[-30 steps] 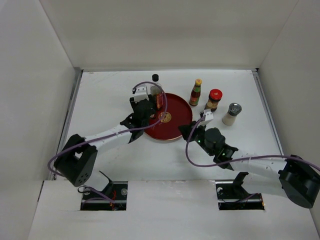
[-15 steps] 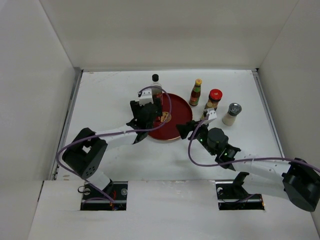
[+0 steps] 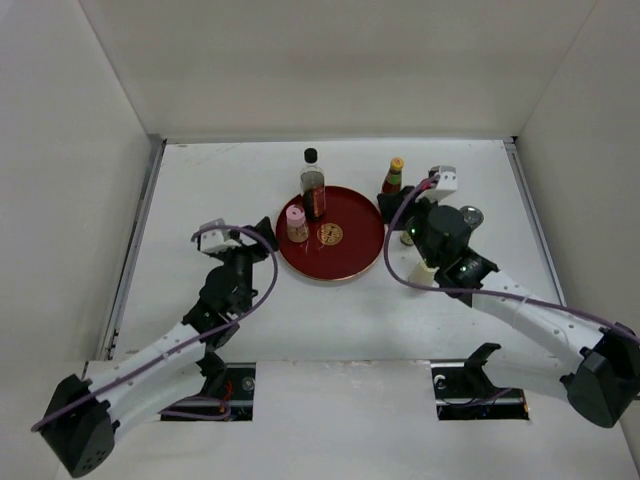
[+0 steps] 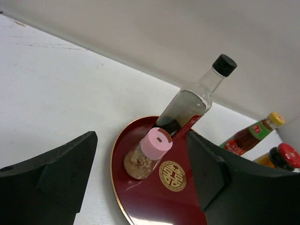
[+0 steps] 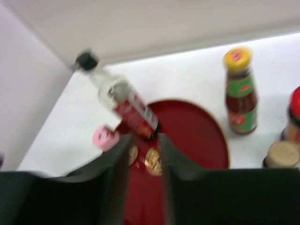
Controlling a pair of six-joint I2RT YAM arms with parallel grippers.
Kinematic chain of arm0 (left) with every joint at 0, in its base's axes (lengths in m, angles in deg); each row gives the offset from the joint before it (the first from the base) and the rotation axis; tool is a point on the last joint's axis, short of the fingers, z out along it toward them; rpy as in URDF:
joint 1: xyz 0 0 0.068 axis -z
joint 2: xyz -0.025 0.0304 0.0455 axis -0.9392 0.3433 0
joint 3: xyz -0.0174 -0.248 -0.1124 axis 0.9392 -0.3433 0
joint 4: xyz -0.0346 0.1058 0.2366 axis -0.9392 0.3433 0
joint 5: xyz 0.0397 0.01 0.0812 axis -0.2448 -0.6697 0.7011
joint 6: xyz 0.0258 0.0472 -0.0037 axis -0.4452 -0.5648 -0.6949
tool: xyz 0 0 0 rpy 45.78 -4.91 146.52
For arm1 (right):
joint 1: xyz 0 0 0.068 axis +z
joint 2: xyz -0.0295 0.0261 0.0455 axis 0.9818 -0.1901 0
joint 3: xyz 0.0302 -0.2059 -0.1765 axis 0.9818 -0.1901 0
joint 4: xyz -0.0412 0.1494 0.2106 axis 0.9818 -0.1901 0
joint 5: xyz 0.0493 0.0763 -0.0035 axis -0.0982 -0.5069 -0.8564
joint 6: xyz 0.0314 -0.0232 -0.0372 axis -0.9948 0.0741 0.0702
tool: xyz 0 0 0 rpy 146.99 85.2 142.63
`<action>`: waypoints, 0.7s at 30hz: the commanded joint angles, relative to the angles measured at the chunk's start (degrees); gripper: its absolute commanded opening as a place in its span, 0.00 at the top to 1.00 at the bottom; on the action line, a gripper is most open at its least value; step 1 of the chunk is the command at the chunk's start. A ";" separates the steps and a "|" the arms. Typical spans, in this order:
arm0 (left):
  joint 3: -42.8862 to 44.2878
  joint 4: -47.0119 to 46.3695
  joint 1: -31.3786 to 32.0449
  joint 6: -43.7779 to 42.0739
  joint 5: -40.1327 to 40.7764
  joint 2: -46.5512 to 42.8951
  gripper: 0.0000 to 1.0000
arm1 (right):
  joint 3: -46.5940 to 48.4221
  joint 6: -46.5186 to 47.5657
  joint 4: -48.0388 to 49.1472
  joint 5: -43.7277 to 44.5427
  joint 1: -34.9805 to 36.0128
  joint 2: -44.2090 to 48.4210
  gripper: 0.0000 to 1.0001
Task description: Organize the condiment bottles
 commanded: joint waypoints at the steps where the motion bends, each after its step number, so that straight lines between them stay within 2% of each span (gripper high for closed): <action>1: -4.77 -1.99 -0.50 2.26 1.27 -7.41 0.26 | 8.23 3.66 -7.46 3.46 -4.71 -3.58 0.54; 2: -6.18 -1.47 -0.67 2.70 1.45 -9.79 0.26 | 10.34 4.36 -8.69 3.72 -6.29 -5.42 0.43; 4: -7.94 -1.29 -0.85 3.58 1.89 -11.48 0.26 | 14.47 5.76 -10.45 3.64 -9.28 -9.46 0.29; 8: -10.06 -2.51 -1.03 5.95 2.60 -9.73 0.24 | 23.97 8.14 -15.20 2.76 -13.51 -18.86 0.19; 12: -11.11 -4.01 -1.11 6.92 2.51 -8.14 0.23 | 28.90 10.42 -14.87 0.57 -15.00 -24.59 0.17; 21: -11.29 -4.45 -1.73 7.18 2.07 -7.79 0.22 | 36.46 10.96 -16.35 -1.55 -17.20 -35.75 0.35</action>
